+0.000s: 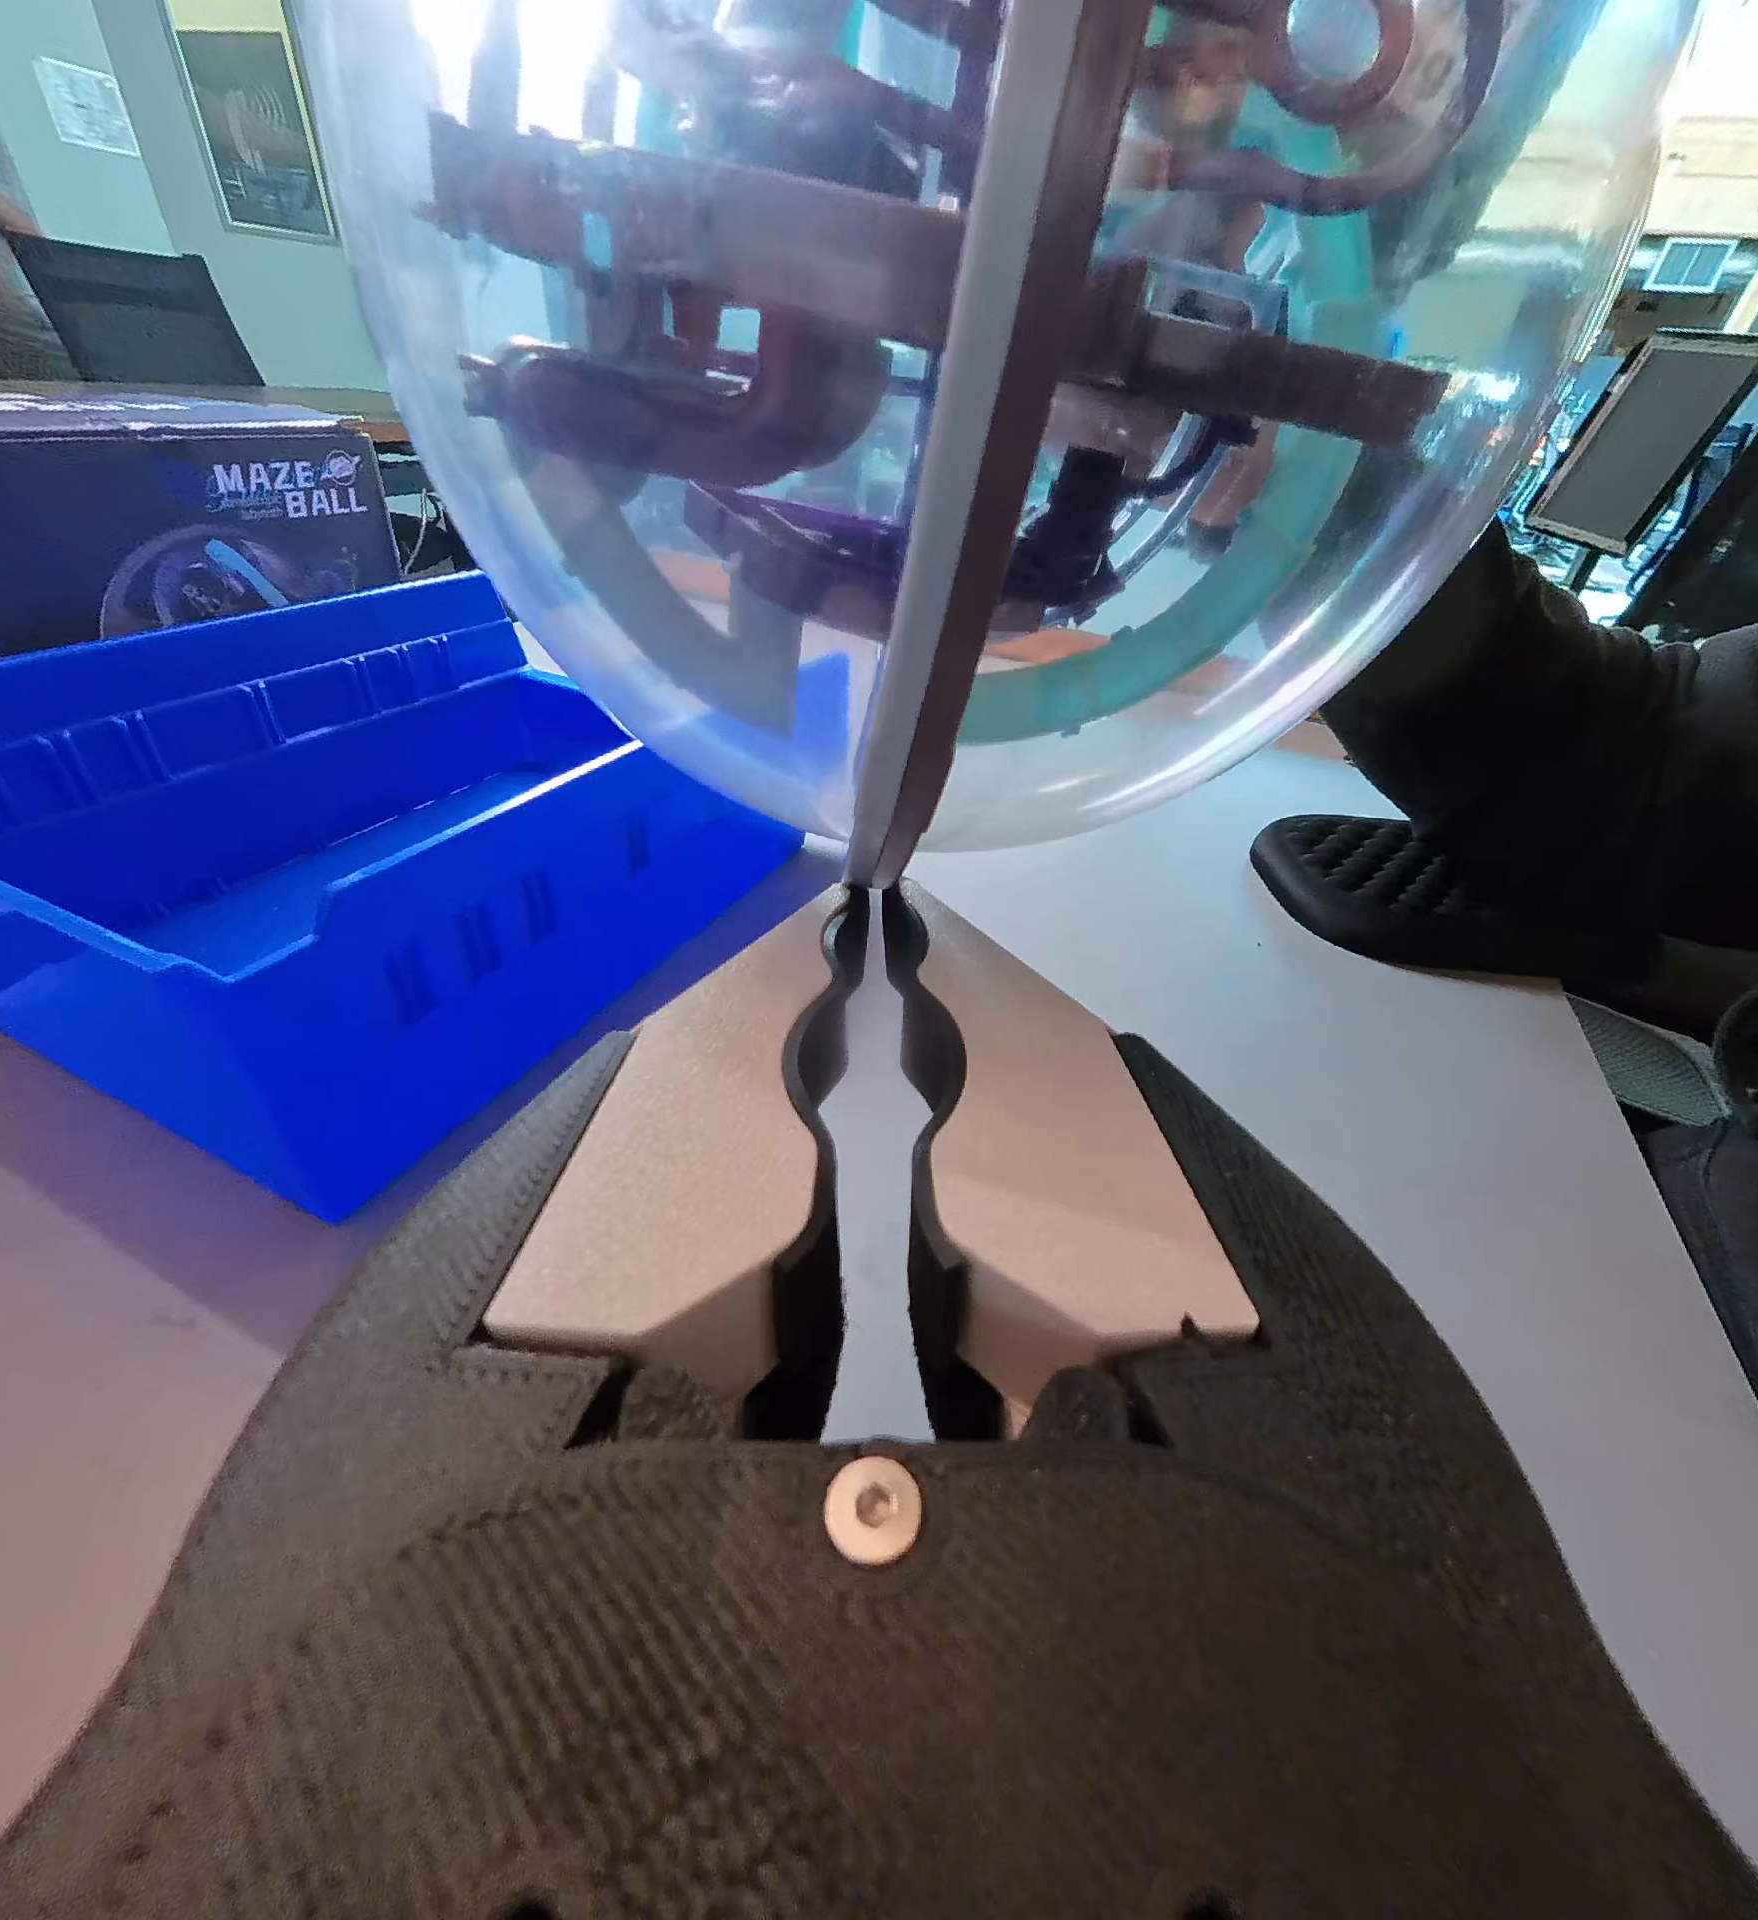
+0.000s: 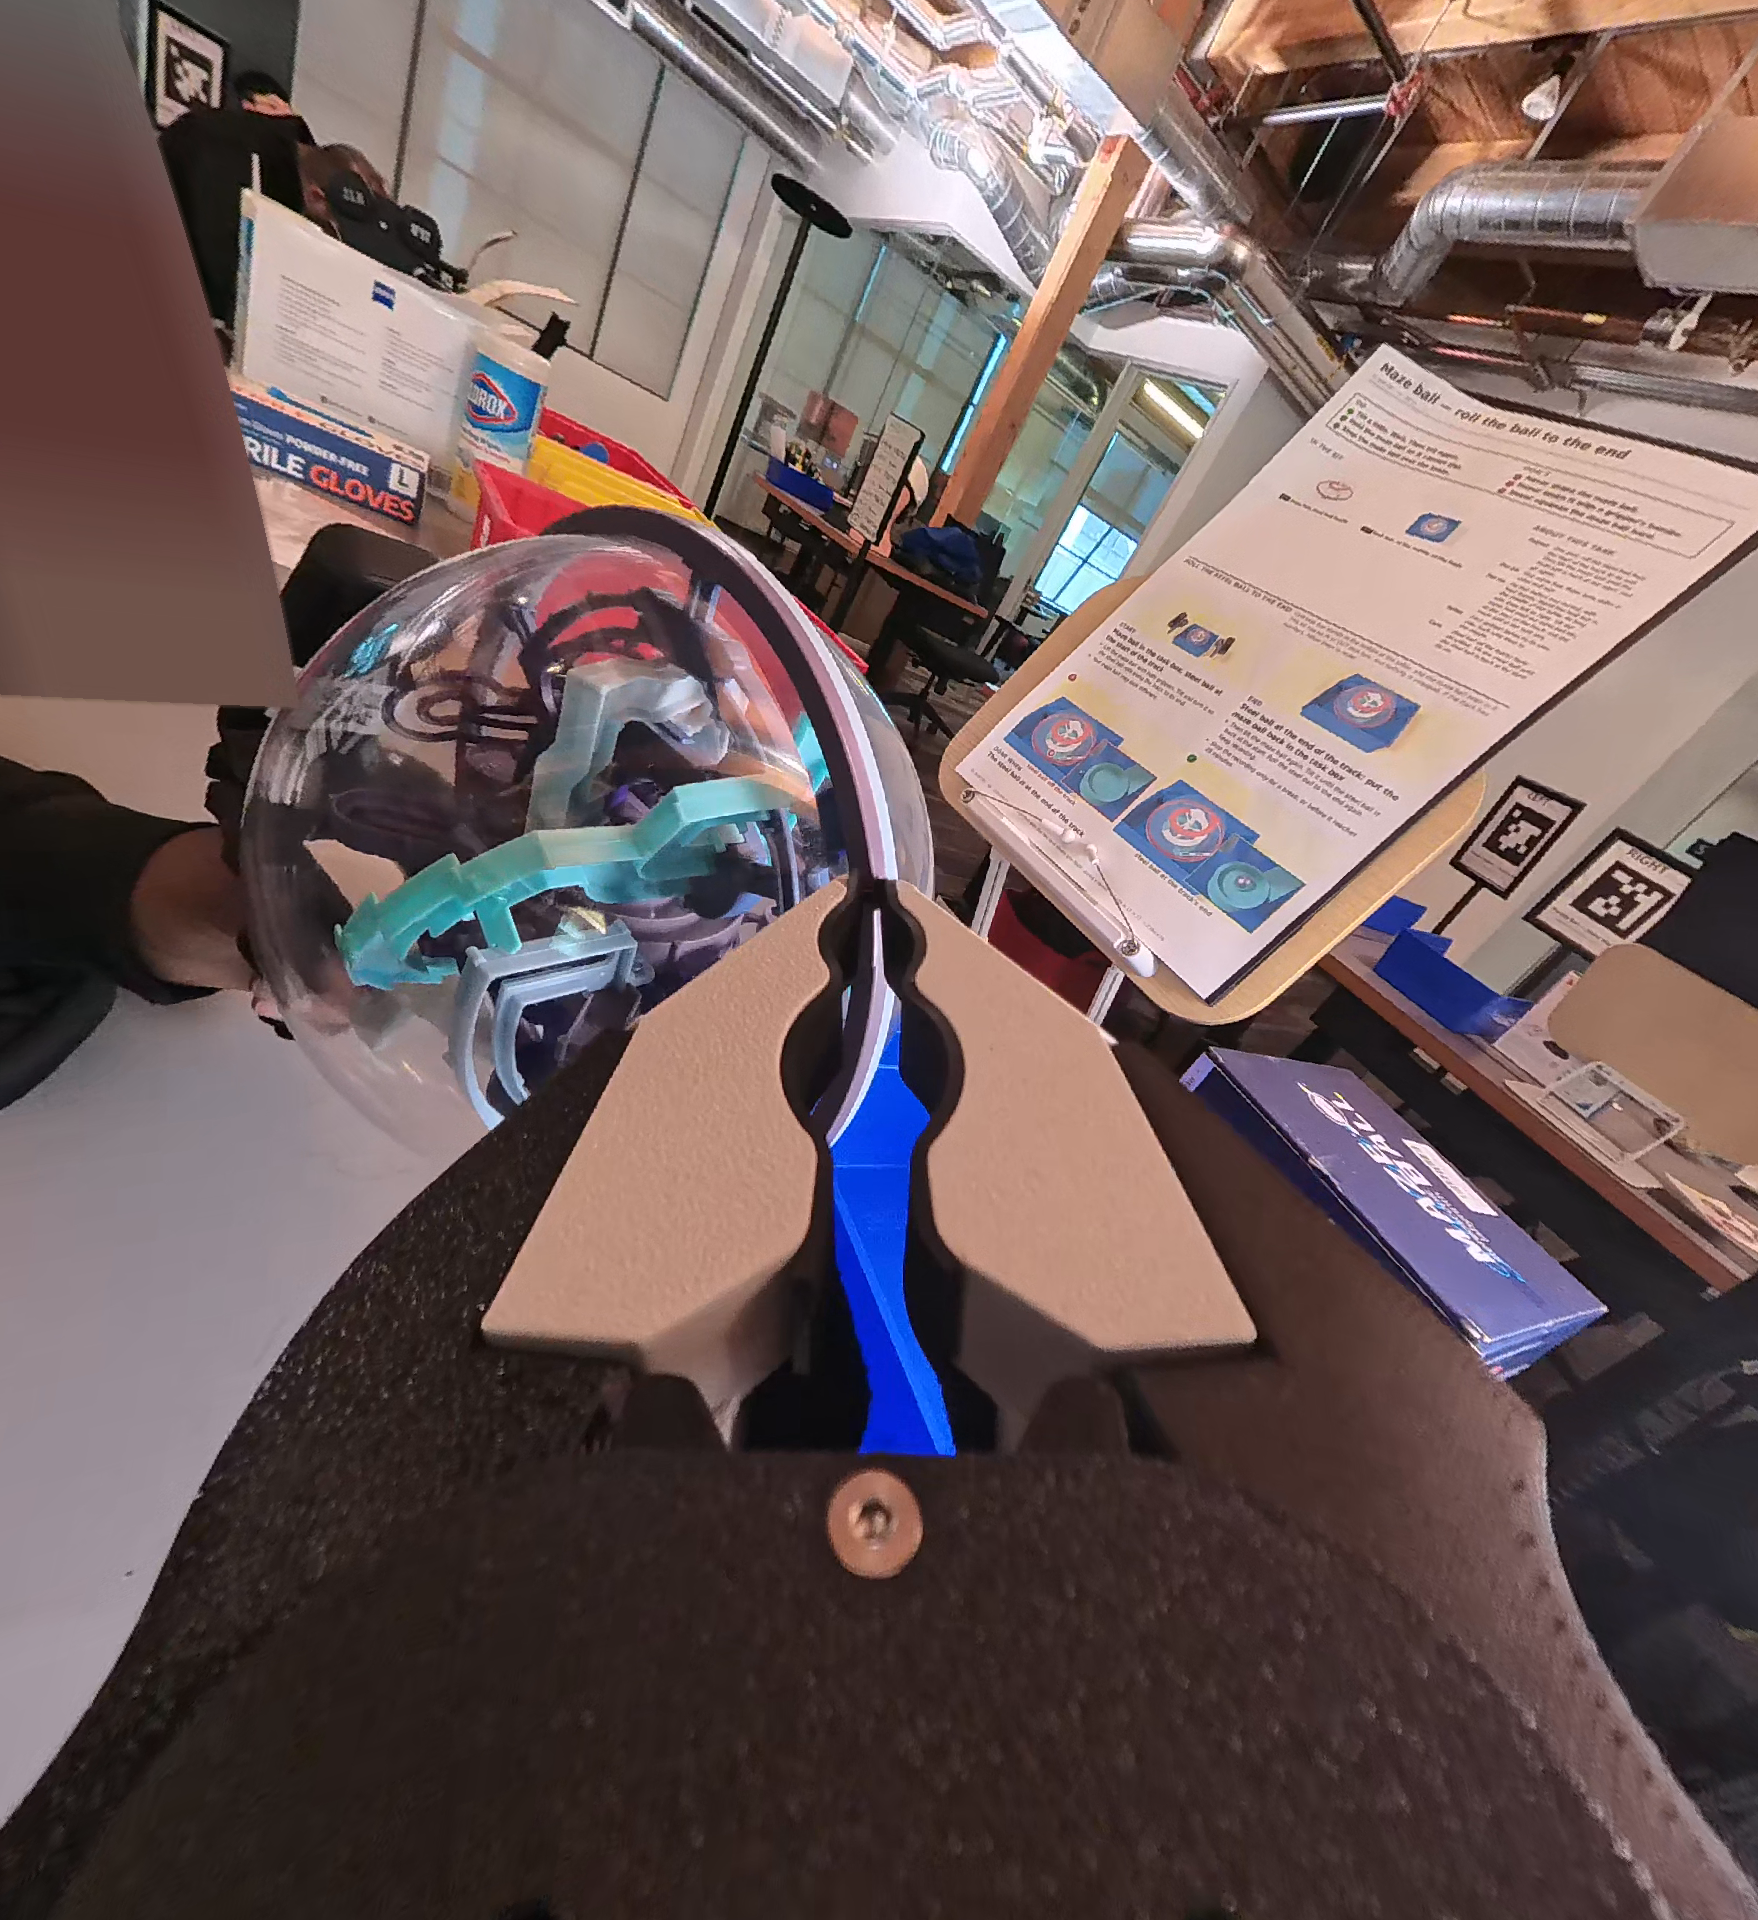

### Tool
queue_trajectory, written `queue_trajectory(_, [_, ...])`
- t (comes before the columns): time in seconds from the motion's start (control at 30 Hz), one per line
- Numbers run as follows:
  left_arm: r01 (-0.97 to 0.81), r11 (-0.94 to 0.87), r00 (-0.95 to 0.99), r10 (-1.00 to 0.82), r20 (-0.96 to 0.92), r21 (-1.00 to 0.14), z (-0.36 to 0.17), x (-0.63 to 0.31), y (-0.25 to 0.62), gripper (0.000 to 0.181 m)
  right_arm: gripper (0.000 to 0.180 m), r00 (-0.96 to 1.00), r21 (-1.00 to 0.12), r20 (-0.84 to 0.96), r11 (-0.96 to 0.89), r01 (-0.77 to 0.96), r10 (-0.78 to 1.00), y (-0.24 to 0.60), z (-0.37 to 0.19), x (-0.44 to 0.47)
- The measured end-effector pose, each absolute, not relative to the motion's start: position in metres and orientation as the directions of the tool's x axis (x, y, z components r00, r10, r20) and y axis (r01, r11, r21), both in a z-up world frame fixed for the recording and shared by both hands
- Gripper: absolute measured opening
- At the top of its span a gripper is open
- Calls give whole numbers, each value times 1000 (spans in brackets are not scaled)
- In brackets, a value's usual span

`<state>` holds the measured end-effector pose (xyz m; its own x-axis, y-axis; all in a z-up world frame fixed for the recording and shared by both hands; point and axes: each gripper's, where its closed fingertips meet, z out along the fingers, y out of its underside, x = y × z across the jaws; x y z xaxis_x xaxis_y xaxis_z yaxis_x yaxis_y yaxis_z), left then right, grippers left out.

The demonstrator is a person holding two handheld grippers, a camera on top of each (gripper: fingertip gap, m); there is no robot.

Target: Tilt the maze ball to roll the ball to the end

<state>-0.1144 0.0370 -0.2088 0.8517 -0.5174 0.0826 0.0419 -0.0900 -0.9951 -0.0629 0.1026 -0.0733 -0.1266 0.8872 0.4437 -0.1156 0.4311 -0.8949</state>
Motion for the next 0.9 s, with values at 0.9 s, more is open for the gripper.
queue_trajectory(0.9, [95,-189,783,-592,190,-977,-223,-98,33,1,1,-127,-913,408,405,-52,904,117,-89,-68])
